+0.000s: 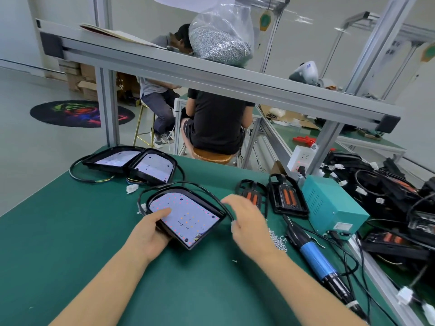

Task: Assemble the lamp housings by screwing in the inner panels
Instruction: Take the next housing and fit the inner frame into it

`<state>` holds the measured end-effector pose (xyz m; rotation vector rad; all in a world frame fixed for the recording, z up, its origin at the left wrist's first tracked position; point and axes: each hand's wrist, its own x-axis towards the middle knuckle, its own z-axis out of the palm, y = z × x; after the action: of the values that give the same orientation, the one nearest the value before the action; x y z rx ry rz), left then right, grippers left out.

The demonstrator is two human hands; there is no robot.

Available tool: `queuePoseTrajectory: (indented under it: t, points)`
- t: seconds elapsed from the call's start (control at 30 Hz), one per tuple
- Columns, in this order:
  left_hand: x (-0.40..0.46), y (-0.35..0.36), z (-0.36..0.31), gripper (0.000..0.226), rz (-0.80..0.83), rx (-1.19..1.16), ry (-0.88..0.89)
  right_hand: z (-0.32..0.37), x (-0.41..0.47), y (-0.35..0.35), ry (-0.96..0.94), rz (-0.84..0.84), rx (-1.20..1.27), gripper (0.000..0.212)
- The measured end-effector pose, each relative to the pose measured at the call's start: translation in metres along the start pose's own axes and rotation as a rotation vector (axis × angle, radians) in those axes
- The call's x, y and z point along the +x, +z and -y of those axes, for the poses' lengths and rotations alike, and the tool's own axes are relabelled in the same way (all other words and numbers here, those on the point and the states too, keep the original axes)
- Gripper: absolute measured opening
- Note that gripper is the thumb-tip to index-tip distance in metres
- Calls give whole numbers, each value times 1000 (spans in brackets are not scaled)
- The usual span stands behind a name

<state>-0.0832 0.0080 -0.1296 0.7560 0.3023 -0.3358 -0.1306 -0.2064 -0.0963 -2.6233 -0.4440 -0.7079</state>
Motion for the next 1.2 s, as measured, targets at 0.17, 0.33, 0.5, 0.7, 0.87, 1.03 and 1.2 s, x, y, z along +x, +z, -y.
queuePoseTrajectory:
  t: [0.17, 0.33, 0.5, 0.7, 0.87, 1.03, 1.2]
  points:
    - [-3, -2, 2, 20, 28, 13, -5, -48, 26, -2, 456, 289, -434, 38]
    - [-5, -4, 5, 19, 33, 13, 37, -64, 44, 11, 752, 307, -358, 50]
    - [-8, -4, 9, 26, 59, -13, 82, -64, 57, 25, 881, 309, -336, 67]
    - [-11, -5, 11, 28, 107, -14, 145, -61, 66, 27, 1003, 281, -299, 69]
    - [-10, -6, 11, 42, 145, -14, 177, -61, 71, 23, 995, 270, -319, 69]
    - [-9, -7, 13, 31, 180, -42, 185, -60, 72, 26, 1010, 175, -243, 72]
    - [-6, -6, 12, 20, 177, -99, 177, -37, 69, 20, 773, -17, -185, 75]
